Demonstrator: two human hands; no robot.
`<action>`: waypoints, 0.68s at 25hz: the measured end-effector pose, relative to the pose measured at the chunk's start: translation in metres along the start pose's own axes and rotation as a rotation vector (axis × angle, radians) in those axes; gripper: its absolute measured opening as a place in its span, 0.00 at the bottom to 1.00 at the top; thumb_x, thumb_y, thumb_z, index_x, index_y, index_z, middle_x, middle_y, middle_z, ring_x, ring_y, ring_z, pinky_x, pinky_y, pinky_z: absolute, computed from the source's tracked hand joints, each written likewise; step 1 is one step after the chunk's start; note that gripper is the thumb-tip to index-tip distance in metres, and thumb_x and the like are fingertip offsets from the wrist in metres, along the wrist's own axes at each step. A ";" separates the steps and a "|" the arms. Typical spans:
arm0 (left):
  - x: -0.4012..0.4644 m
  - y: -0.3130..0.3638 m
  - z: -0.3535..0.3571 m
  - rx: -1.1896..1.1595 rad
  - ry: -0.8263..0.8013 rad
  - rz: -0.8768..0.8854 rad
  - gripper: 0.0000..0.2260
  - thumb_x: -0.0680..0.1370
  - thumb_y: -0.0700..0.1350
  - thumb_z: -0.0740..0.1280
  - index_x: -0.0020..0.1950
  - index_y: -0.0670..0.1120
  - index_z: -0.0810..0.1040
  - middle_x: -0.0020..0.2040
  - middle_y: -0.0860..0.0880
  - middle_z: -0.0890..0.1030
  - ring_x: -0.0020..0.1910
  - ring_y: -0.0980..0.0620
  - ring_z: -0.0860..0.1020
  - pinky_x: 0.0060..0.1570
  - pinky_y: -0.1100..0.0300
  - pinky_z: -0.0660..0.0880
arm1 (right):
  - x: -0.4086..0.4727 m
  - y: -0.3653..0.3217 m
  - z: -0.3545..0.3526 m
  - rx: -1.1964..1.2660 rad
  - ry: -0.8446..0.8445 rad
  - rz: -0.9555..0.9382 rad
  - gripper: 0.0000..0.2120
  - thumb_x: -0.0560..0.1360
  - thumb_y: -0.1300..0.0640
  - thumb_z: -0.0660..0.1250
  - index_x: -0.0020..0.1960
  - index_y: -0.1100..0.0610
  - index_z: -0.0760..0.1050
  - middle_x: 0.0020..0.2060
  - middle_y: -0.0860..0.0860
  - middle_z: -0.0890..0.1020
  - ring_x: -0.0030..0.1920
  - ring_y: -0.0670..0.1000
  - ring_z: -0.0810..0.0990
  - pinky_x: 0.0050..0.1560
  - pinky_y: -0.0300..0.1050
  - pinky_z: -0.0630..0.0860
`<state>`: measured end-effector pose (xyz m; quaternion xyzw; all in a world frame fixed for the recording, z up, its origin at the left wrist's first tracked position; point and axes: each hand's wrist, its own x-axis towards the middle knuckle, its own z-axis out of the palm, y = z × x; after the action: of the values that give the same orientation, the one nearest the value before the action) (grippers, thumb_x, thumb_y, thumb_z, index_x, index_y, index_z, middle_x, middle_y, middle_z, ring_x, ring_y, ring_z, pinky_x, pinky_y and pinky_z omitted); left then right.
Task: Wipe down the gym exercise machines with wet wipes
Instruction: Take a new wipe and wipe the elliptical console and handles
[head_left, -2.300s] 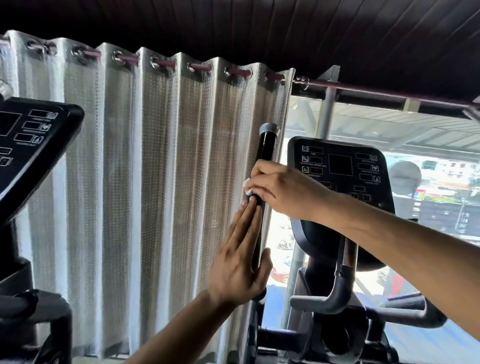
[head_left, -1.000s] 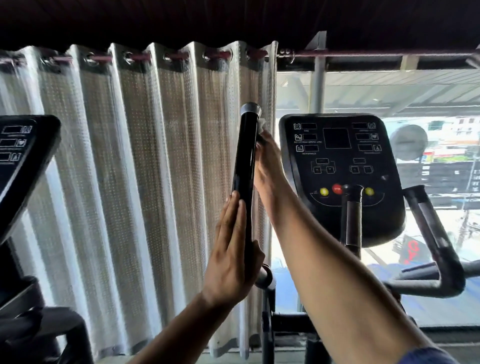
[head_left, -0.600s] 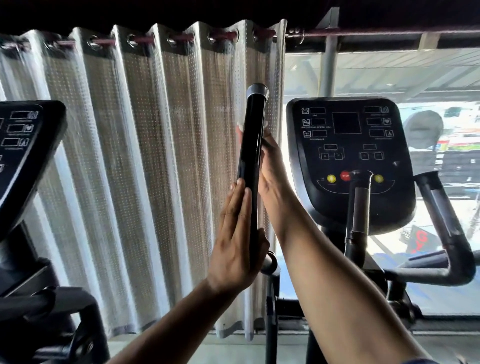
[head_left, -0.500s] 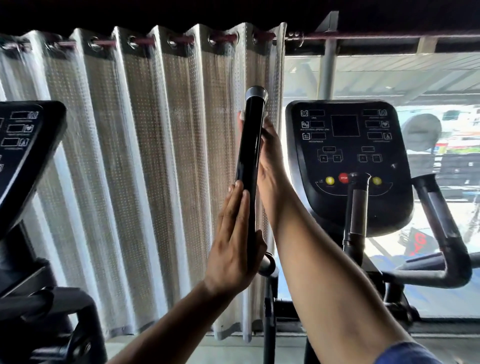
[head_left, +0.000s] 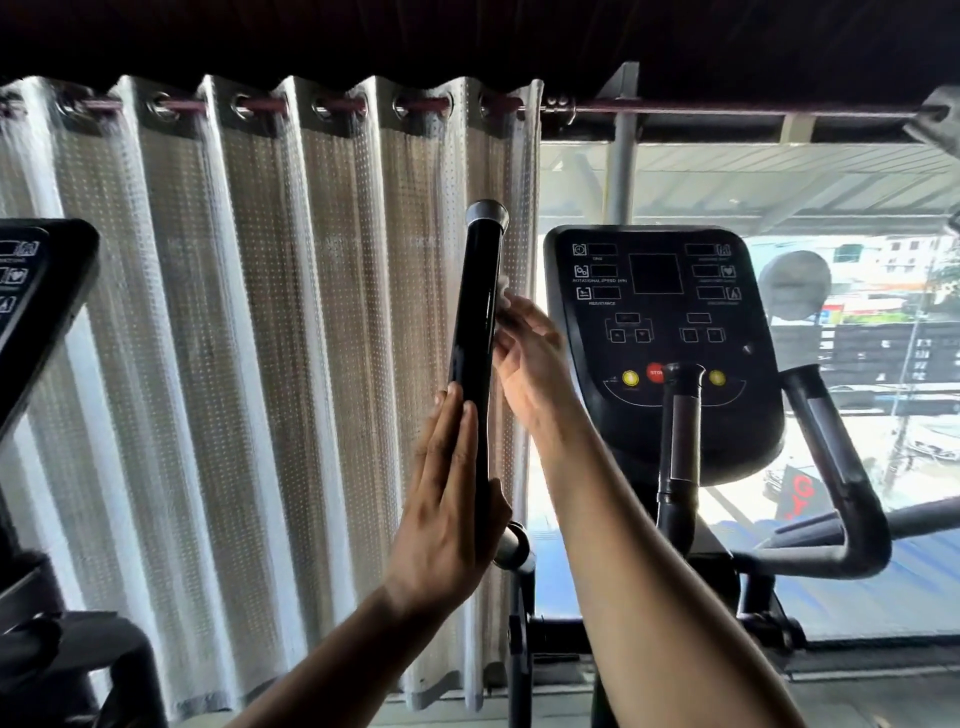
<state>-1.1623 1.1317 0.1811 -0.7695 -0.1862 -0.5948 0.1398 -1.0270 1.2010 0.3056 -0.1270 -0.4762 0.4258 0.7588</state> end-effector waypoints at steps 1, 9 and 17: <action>-0.001 -0.001 0.000 -0.013 -0.013 -0.007 0.28 0.82 0.38 0.61 0.78 0.27 0.59 0.80 0.30 0.58 0.82 0.34 0.56 0.81 0.43 0.57 | 0.003 -0.012 -0.005 -0.250 0.028 -0.083 0.06 0.77 0.66 0.69 0.54 0.62 0.79 0.41 0.54 0.83 0.41 0.51 0.82 0.48 0.46 0.80; 0.047 -0.025 -0.033 0.074 -0.101 0.080 0.25 0.81 0.51 0.64 0.73 0.36 0.75 0.70 0.38 0.75 0.69 0.41 0.74 0.71 0.38 0.67 | 0.089 -0.110 0.049 -1.872 -0.533 -0.850 0.08 0.81 0.65 0.65 0.56 0.64 0.82 0.54 0.56 0.79 0.49 0.46 0.77 0.51 0.24 0.71; 0.066 -0.040 -0.020 -0.204 -0.219 0.133 0.26 0.81 0.48 0.57 0.75 0.35 0.72 0.79 0.41 0.69 0.83 0.43 0.57 0.80 0.44 0.59 | 0.141 -0.107 0.101 -2.112 -0.648 -0.081 0.11 0.80 0.64 0.61 0.54 0.58 0.83 0.41 0.47 0.81 0.35 0.45 0.75 0.37 0.40 0.73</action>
<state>-1.1833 1.1663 0.2498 -0.8506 -0.0875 -0.5124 0.0789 -1.0286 1.2229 0.5080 -0.5777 -0.7802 -0.2070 0.1214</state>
